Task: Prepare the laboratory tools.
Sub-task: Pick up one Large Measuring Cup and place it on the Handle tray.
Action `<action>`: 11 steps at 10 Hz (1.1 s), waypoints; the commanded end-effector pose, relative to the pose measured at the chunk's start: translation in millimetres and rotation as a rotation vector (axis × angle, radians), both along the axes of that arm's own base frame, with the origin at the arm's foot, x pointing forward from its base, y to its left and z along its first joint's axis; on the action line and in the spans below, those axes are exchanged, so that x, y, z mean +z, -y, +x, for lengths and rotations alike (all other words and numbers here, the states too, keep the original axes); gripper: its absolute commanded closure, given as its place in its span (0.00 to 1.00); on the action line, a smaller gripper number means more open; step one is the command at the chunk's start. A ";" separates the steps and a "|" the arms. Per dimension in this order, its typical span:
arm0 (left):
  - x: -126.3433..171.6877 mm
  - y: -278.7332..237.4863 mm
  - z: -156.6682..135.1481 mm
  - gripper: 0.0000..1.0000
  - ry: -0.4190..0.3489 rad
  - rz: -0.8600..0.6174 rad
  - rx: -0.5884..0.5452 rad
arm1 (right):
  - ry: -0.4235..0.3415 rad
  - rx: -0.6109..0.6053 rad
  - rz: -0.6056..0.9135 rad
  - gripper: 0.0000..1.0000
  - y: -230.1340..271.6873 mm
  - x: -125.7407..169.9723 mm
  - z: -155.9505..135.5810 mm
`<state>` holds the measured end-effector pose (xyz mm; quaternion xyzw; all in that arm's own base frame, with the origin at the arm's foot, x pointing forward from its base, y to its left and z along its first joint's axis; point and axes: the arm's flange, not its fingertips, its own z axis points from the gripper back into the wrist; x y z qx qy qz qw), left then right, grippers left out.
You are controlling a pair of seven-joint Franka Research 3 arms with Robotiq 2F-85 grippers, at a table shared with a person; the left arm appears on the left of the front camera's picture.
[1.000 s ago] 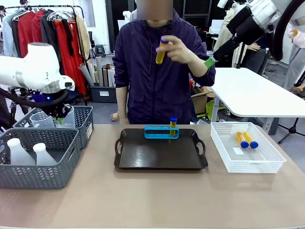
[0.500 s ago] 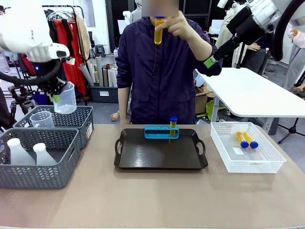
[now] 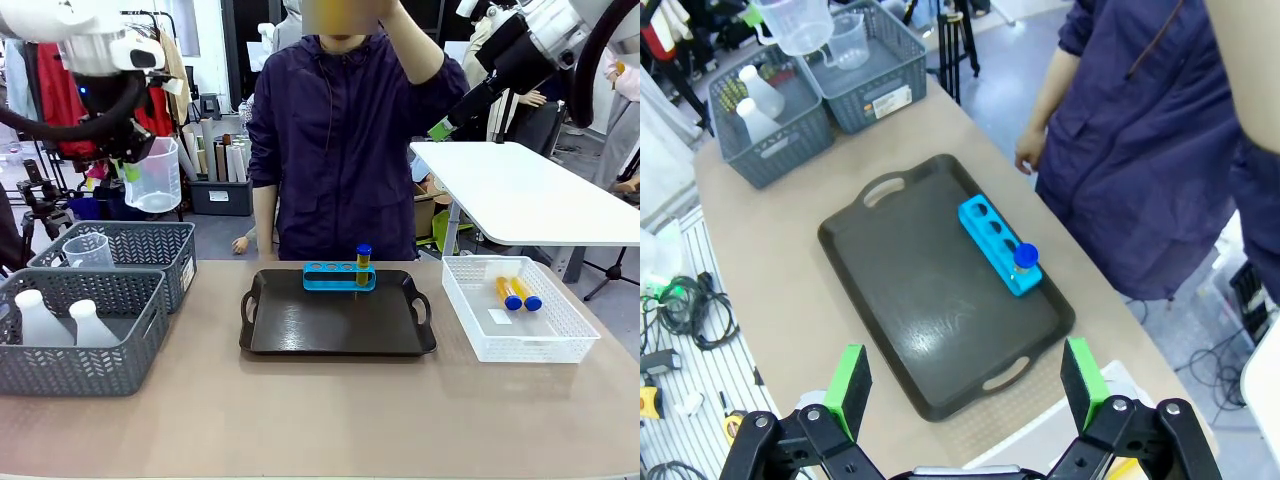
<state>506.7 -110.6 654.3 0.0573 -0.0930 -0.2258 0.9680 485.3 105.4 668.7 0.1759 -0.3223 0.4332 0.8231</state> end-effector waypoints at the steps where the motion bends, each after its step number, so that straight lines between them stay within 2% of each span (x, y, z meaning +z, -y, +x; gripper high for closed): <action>1: 17.9 -1.2 -13.8 1.00 0.036 0.027 -0.066 | 0.002 0.002 0.003 0.00 0.4 0.9 -0.2; 3: 32.7 -1.0 -24.6 1.00 0.044 -0.032 -0.083 | 0.002 0.002 0.003 0.00 0.4 0.9 -0.2; 4: 21.5 8.3 -16.8 1.00 0.034 0.009 -0.053 | 0.002 0.002 0.003 0.00 0.4 0.9 -0.2; 9: 18.7 9.6 -15.4 1.00 0.026 0.004 -0.063 | 0.002 0.002 0.003 0.00 0.4 0.9 -0.2; 11: 22.6 29.6 -27.1 1.00 0.080 -0.004 -0.210 | 0.002 0.002 0.003 0.00 0.4 0.9 -0.2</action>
